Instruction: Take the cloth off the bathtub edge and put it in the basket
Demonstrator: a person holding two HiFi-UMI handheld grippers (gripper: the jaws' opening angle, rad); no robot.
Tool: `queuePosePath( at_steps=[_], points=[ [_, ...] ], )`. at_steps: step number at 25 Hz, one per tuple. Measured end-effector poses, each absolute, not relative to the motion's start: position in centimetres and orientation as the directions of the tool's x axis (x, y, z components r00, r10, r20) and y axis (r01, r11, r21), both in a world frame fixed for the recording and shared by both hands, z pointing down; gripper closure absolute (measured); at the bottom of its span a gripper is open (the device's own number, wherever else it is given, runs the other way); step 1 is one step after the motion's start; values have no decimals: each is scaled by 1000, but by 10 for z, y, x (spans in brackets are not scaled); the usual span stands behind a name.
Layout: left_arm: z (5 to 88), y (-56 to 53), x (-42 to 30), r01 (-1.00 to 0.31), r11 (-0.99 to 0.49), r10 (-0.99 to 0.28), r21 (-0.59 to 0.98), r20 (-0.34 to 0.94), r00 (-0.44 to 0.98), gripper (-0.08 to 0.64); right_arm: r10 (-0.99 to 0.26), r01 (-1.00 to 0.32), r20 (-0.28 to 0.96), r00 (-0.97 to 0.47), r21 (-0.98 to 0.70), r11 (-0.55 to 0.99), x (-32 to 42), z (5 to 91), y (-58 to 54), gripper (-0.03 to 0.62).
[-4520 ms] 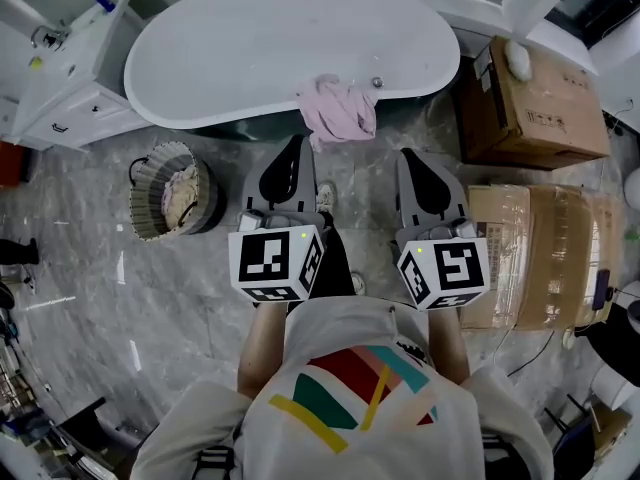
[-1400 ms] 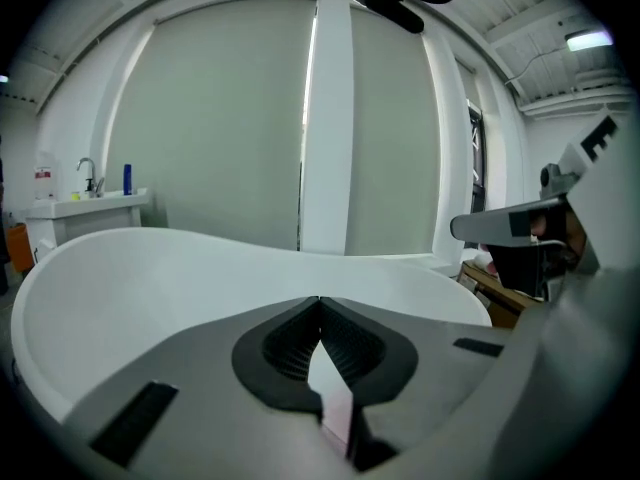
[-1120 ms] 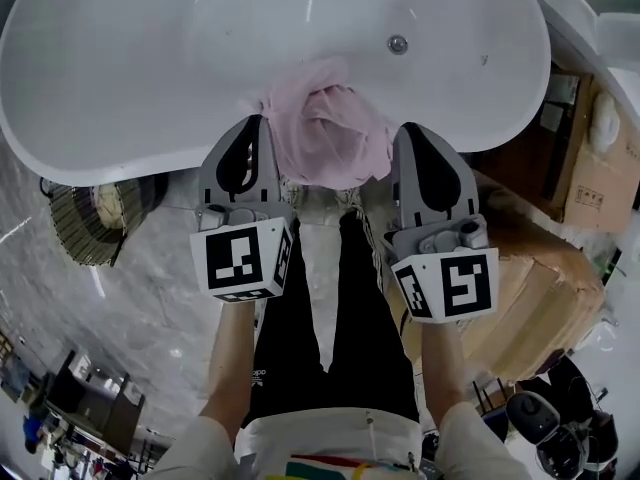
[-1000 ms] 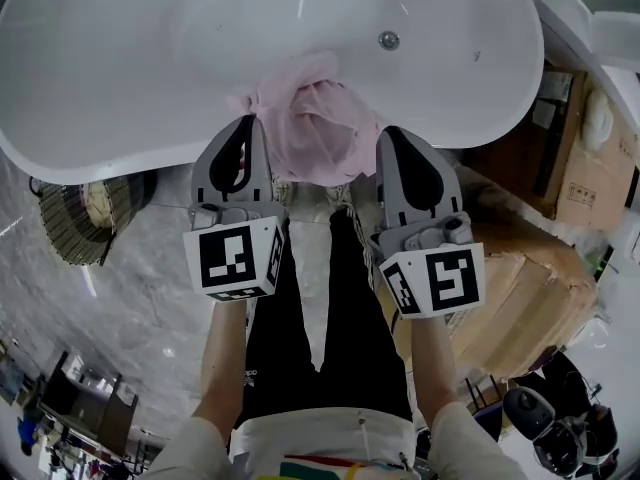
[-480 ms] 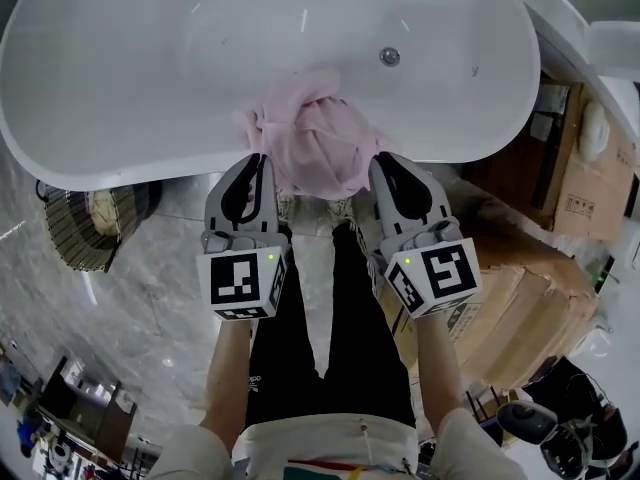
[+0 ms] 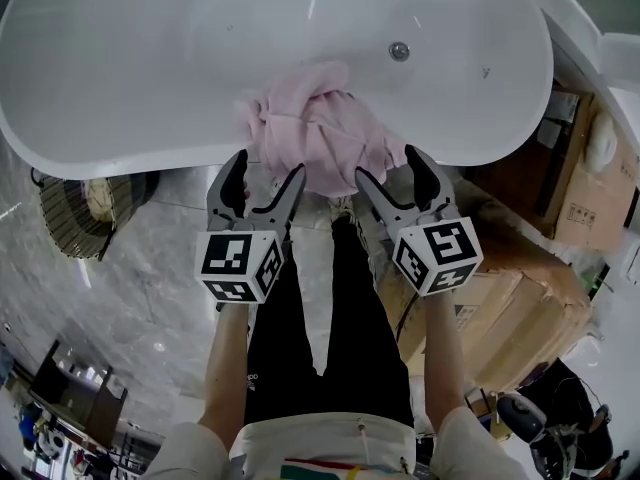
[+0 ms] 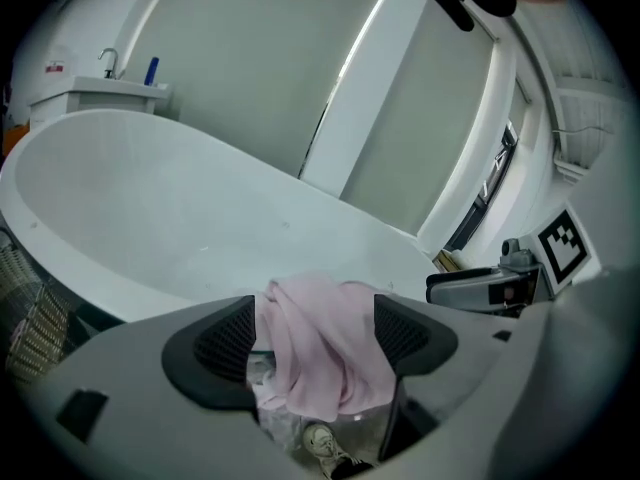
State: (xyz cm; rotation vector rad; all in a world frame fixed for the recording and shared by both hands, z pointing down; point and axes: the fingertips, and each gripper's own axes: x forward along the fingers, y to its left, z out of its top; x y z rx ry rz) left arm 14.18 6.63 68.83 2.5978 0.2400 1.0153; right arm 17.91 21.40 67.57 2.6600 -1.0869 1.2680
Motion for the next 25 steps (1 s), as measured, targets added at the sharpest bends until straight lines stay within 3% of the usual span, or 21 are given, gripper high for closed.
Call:
queuePosePath(
  at_steps=[8,25],
  points=[
    [707,70,136,-24,-932,247,360,685,685,196,-540,-489,771,337,-346,-800,177,730,239,221],
    [717,70,135,-41,-980,131,195,783,608,198,-399,-437,823,405,-209,-875,183,737,249,204]
  ],
)
